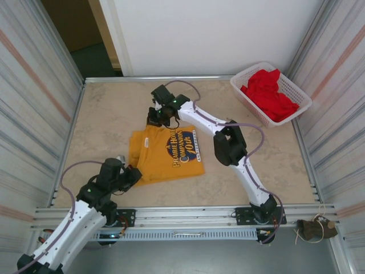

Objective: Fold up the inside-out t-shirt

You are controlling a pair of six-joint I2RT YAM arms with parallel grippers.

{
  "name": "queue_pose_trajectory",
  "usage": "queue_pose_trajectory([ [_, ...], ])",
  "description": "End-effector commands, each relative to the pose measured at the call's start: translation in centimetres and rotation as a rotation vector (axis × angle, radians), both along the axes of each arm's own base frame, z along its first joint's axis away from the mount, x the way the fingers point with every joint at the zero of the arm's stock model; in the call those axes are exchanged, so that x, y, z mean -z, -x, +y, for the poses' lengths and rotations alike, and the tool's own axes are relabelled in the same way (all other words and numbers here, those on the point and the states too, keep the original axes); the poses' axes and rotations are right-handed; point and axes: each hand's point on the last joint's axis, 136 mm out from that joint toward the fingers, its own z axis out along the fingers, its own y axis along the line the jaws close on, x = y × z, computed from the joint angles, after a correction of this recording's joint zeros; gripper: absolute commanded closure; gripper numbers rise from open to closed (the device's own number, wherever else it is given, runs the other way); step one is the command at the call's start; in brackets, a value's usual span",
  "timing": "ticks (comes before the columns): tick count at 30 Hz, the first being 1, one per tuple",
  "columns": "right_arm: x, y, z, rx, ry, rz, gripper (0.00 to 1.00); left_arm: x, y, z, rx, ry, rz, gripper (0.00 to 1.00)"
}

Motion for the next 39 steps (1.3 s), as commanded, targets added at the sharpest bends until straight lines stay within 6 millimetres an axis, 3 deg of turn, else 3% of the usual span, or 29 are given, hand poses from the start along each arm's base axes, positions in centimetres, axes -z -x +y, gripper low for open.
queue_pose_trajectory([
  [1,-0.5,0.4,1.6,-0.004,-0.036,0.025,1.00,1.5,1.3,2.2,-0.106,-0.059,0.078,1.00],
  [3,0.4,0.3,2.3,-0.004,-0.044,0.039,0.92,2.1,1.8,3.1,-0.150,-0.077,0.100,1.00],
  [6,1.8,0.0,3.3,0.001,-0.069,0.063,0.51,3.6,2.5,4.1,-0.222,-0.088,0.142,0.98],
  [8,1.6,-0.3,3.6,-0.007,-0.090,0.074,0.43,4.6,2.8,4.8,-0.262,-0.107,0.167,0.75],
  [11,-1.4,-0.3,2.0,-0.037,-0.081,0.015,0.41,3.4,2.3,5.6,-0.280,-0.143,0.127,0.58],
  [13,-4.2,-0.6,-0.2,-0.043,-0.055,-0.058,0.41,1.3,1.5,5.9,-0.268,-0.178,0.069,0.55],
  [17,-5.0,-1.5,-7.7,0.025,0.066,-0.129,0.36,-3.6,-0.6,4.8,-0.194,-0.202,-0.036,0.52],
  [19,-3.2,-1.9,-12.0,0.079,0.129,-0.099,0.36,-5.5,-2.1,3.1,-0.138,-0.161,-0.073,0.51],
  [22,0.5,-1.9,-17.1,0.136,0.228,-0.051,0.35,-6.6,-3.8,0.2,-0.083,-0.075,-0.088,0.50],
  [25,3.0,-1.6,-18.8,0.140,0.268,-0.003,0.35,-6.7,-4.8,-2.2,-0.039,-0.045,-0.094,0.49],
  [28,4.7,-1.2,-18.6,0.126,0.276,0.027,0.35,-5.6,-4.7,-4.0,-0.004,-0.045,-0.079,0.47],
  [31,6.2,-0.9,-18.4,0.124,0.282,0.052,0.36,-3.7,-4.2,-5.3,0.015,-0.032,-0.038,0.46],
  [34,7.7,-0.7,-18.1,0.135,0.265,0.089,0.45,-0.7,-3.5,-5.1,-0.004,-0.060,0.026,0.46],
  [36,8.4,-0.4,-18.2,0.146,0.255,0.108,0.61,1.2,-3.0,-4.1,-0.043,-0.086,0.063,0.46],
  [39,9.0,0.0,-19.4,0.189,0.260,0.122,0.99,2.6,-3.1,-2.9,-0.089,-0.113,0.083,0.45],
])
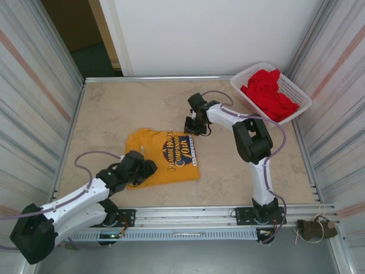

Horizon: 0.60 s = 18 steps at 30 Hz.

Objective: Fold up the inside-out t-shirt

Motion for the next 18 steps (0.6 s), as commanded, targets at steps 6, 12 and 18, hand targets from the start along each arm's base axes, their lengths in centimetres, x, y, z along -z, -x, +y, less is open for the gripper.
queue_pose_trajectory([
  [6,-0.4,2.2,-6.4,0.205,0.046,-0.016,1.00,1.2,-3.5,1.9,-0.057,0.003,0.006,0.44],
  [12,-0.5,7.7,-12.1,0.414,0.141,-0.022,1.00,1.5,-9.7,-1.8,0.186,0.023,0.029,0.43],
  [18,1.3,16.4,-14.4,0.599,0.215,0.022,1.00,1.6,-17.7,-8.2,0.462,0.081,-0.004,0.45],
])
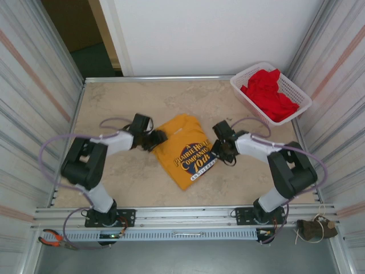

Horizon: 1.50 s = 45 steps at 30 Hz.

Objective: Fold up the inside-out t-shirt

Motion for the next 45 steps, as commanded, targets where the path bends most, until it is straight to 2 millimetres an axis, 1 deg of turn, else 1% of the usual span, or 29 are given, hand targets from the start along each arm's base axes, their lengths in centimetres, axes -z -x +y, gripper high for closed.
queue_pose_trajectory([
  [1,0.8,4.3,-1.4,0.182,0.059,0.014,0.97,-0.5,-2.5,-3.5,0.253,0.046,-0.068,0.45],
  [2,0.7,5.6,-1.2,0.195,0.056,0.006,0.89,-0.9,-3.4,-3.9,0.291,0.031,-0.079,0.45],
  [3,0.3,6.5,-1.1,0.207,0.054,-0.011,0.73,-2.3,-4.8,-4.5,0.342,0.026,-0.122,0.44],
  [4,-0.2,7.0,-1.0,0.206,0.054,-0.030,0.62,-3.2,-5.5,-4.7,0.383,0.021,-0.140,0.43],
  [5,-1.0,7.1,-1.0,0.202,0.057,-0.050,0.55,-4.7,-6.4,-4.7,0.406,0.022,-0.163,0.42],
  [6,-1.9,7.0,-1.2,0.194,0.059,-0.069,0.50,-5.9,-6.8,-4.5,0.427,0.031,-0.184,0.40],
  [7,-3.2,6.5,-1.6,0.178,0.070,-0.102,0.48,-7.6,-7.2,-4.1,0.430,0.037,-0.213,0.40],
  [8,-4.6,5.6,-2.0,0.161,0.071,-0.135,0.47,-9.1,-7.5,-3.4,0.419,0.041,-0.239,0.38],
  [9,-6.0,4.5,-2.4,0.141,0.072,-0.167,0.44,-10.4,-7.5,-2.7,0.407,0.040,-0.263,0.38],
  [11,-8.4,1.5,-3.4,0.063,0.057,-0.225,0.44,-12.5,-7.2,-1.0,0.367,0.030,-0.305,0.35],
  [12,-9.3,0.2,-3.7,0.030,0.041,-0.242,0.43,-12.7,-7.0,-0.2,0.353,0.028,-0.312,0.34],
  [13,-10.3,-1.5,-3.6,-0.026,0.008,-0.273,0.39,-12.8,-6.8,0.3,0.342,0.028,-0.315,0.34],
  [15,-11.5,-4.4,-4.0,-0.096,-0.035,-0.290,0.36,-12.0,-6.3,0.8,0.341,0.029,-0.299,0.34],
  [17,-11.9,-7.1,-3.7,-0.178,-0.059,-0.302,0.32,-10.2,-6.1,0.8,0.355,0.025,-0.259,0.33],
  [20,-10.7,-10.1,-2.8,-0.244,-0.088,-0.275,0.32,-7.6,-6.4,0.4,0.362,0.038,-0.213,0.34],
  [22,-9.5,-11.6,-2.2,-0.264,-0.098,-0.252,0.33,-6.1,-6.6,0.2,0.367,0.039,-0.186,0.34],
  [24,-8.0,-12.6,-1.6,-0.263,-0.114,-0.224,0.34,-5.1,-6.8,-0.1,0.375,0.040,-0.167,0.34],
  [29,-4.5,-13.9,-0.8,-0.243,-0.144,-0.166,0.38,-3.4,-6.6,-0.6,0.380,0.065,-0.142,0.34],
  [31,-3.6,-14.3,-0.7,-0.241,-0.145,-0.150,0.40,-2.7,-6.4,-0.7,0.374,0.081,-0.128,0.34],
  [33,-3.0,-14.7,-0.4,-0.244,-0.152,-0.143,0.46,-2.2,-6.3,-1.0,0.369,0.099,-0.124,0.34],
  [34,-2.8,-14.9,-0.3,-0.245,-0.155,-0.140,0.52,-2.0,-6.2,-1.1,0.365,0.107,-0.122,0.35],
  [35,-2.7,-15.1,-0.2,-0.247,-0.160,-0.139,0.61,-1.7,-6.2,-1.1,0.359,0.115,-0.123,0.37],
  [36,-2.7,-15.2,0.0,-0.250,-0.164,-0.139,0.70,-1.5,-6.2,-1.1,0.354,0.123,-0.122,0.41],
  [37,-2.9,-15.3,0.1,-0.255,-0.170,-0.143,0.80,-1.4,-6.3,-1.2,0.350,0.127,-0.121,0.48],
  [39,-3.5,-15.3,0.2,-0.267,-0.174,-0.154,0.96,-1.2,-6.4,-1.4,0.347,0.137,-0.127,0.64],
  [40,-4.1,-15.4,0.2,-0.279,-0.174,-0.169,1.00,-1.1,-6.5,-1.3,0.343,0.137,-0.130,0.74],
  [43,-6.0,-15.7,0.1,-0.305,-0.171,-0.222,1.00,-1.6,-6.9,-1.1,0.332,0.128,-0.155,0.96],
  [44,-6.7,-15.9,0.0,-0.312,-0.173,-0.243,1.00,-1.8,-7.0,-1.0,0.330,0.124,-0.163,1.00],
  [45,-7.4,-16.1,0.1,-0.322,-0.179,-0.264,1.00,-2.2,-7.2,-0.8,0.322,0.118,-0.175,1.00],
])
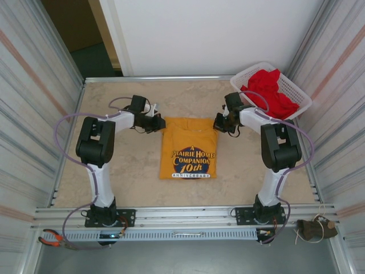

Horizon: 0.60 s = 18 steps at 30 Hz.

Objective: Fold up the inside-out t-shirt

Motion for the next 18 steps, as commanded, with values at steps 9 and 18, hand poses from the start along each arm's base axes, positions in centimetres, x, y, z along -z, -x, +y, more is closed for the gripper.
queue_pose_trajectory([
  [9,-6.0,-4.1,0.5,-0.079,-0.100,-0.197,1.00,-3.9,-2.0,1.1,-0.059,-0.006,-0.150,1.00],
  [18,-2.3,-7.6,-0.9,0.000,-0.049,-0.151,0.48,-3.1,-3.2,2.3,-0.109,-0.015,-0.129,0.88],
])
